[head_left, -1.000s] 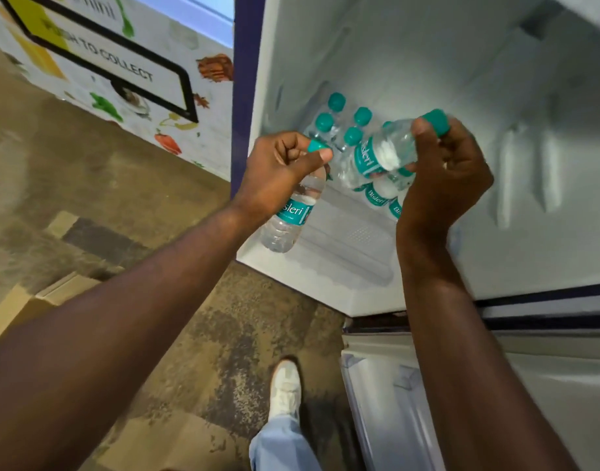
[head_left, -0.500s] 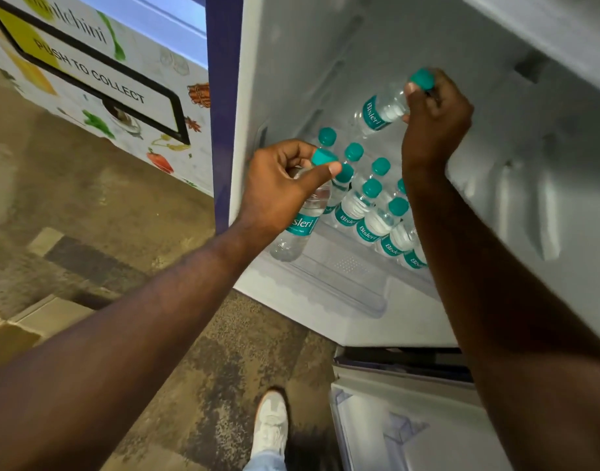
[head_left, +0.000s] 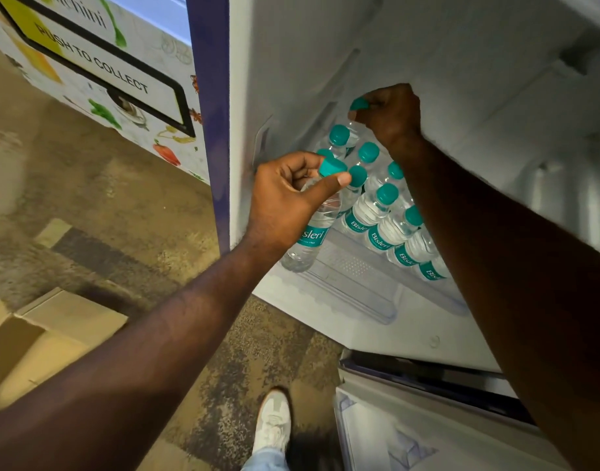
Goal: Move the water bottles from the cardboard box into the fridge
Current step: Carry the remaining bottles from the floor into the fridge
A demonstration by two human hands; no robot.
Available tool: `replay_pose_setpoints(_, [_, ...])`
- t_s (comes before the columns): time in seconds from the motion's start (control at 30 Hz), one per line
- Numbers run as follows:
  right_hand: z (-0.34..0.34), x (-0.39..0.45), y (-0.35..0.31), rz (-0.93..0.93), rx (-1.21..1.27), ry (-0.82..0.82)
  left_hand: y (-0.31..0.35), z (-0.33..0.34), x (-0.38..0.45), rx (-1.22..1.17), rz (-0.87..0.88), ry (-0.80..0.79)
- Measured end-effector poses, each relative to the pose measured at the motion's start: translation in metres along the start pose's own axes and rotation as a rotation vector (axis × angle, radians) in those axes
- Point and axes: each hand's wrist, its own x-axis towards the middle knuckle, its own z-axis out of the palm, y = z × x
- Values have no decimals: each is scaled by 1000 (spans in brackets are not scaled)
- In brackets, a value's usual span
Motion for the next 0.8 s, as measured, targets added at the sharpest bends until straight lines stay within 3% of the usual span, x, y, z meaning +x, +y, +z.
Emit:
replay_pose_setpoints(0.6, [5,-2,-1,26,113,-113,12,9,13,-56,12,-3])
replay_pose_setpoints(0.8, [-23,-39,-17,114,436,14,31,23,32,-129,37,-2])
